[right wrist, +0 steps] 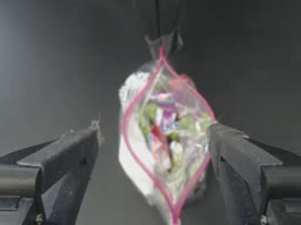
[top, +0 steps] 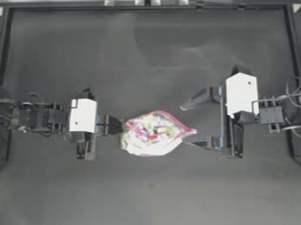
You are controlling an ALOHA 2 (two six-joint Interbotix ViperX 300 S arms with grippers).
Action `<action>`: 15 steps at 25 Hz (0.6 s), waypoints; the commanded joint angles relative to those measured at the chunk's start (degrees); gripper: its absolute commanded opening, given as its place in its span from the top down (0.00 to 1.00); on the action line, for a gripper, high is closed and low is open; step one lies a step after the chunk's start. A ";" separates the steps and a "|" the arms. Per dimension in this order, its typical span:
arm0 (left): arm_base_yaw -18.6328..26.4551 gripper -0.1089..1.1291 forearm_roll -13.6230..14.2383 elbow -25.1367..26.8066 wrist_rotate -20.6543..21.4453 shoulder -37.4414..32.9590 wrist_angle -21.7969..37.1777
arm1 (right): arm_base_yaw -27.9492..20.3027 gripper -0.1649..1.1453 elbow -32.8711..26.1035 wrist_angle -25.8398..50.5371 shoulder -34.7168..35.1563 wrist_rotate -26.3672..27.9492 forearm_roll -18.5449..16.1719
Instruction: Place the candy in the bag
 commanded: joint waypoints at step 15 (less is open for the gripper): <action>-0.35 0.08 -1.23 -0.44 -0.35 -2.81 0.09 | 0.00 0.11 -0.44 -0.44 -0.97 0.18 0.09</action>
